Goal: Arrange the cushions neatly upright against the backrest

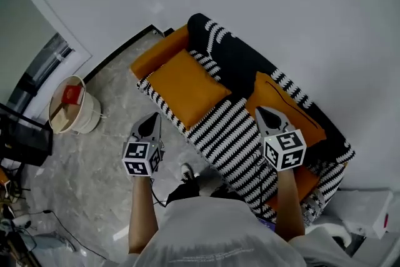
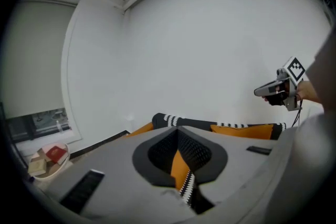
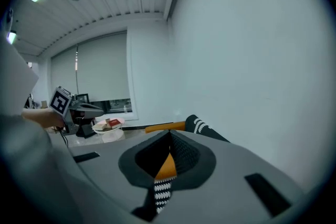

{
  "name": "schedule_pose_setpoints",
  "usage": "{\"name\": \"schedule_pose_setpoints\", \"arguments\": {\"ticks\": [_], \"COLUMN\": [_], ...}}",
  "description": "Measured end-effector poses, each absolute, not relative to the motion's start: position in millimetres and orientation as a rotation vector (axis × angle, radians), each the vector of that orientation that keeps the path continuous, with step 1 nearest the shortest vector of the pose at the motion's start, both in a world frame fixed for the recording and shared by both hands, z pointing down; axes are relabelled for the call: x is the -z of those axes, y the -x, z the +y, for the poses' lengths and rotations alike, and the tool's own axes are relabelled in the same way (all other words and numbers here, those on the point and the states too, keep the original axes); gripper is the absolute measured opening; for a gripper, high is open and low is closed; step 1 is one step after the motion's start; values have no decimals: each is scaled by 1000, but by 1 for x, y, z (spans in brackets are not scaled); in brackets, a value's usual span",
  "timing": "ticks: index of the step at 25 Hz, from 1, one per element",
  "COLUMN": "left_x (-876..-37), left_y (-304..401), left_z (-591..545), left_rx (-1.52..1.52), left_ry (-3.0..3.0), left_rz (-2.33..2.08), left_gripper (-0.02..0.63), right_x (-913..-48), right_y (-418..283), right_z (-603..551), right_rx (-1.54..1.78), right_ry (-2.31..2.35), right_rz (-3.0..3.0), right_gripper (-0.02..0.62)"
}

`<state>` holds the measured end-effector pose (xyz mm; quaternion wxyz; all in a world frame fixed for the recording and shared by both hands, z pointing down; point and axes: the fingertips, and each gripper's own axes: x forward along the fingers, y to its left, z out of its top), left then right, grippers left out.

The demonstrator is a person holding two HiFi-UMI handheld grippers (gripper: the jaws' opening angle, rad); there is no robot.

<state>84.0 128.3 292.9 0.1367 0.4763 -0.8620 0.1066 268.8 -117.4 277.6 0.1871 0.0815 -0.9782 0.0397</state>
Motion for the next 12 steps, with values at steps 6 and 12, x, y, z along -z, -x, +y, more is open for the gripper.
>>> {"name": "schedule_pose_setpoints", "arguments": {"ticks": [6, 12], "left_x": [-289, -284], "left_y": [-58, -8], "left_z": [201, 266], "left_rx": [-312, -291], "left_ry": [-1267, -1232], "left_rz": [-2573, -2606], "left_gripper": [17, 17], "right_x": [-269, -262], "right_y": [-209, -144], "right_z": [-56, 11], "right_rx": [-57, -8], "right_ry": [-101, -31], "right_rz": [-2771, -2757], "right_gripper": [5, 4]}}
